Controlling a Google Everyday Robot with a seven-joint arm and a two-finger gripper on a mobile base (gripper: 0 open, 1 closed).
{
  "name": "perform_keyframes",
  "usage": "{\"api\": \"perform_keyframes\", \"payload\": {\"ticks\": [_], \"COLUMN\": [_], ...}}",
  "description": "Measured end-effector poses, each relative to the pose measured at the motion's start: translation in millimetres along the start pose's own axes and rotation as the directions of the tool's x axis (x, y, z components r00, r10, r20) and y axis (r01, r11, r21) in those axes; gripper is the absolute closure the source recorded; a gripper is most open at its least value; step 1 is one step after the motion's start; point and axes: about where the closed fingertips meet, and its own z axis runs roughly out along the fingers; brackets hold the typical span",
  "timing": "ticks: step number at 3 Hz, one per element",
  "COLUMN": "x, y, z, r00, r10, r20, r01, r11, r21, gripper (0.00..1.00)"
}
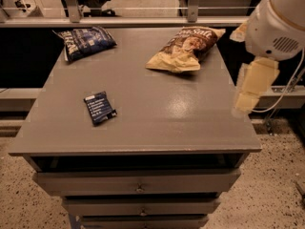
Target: Pick blue chip bag
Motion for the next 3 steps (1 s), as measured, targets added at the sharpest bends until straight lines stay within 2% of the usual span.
{"api": "perform_keyframes", "payload": {"ticks": [1,2,3], "x": [-74.1,-160.5,-163.0], "y": [-24.2,-44.2,-45.5], "z": [31.9,56.9,59.2], "r00": [0.990,0.957,0.955], "r10": [-0.057,-0.112,-0.112], "r20": [0.130,0.269,0.275], "r01": [0.059,0.118,0.118], "r11": [0.9982,0.9930,0.9931], "r21": [-0.012,-0.005,-0.004], "gripper": [0.00,0.00,0.00]}}
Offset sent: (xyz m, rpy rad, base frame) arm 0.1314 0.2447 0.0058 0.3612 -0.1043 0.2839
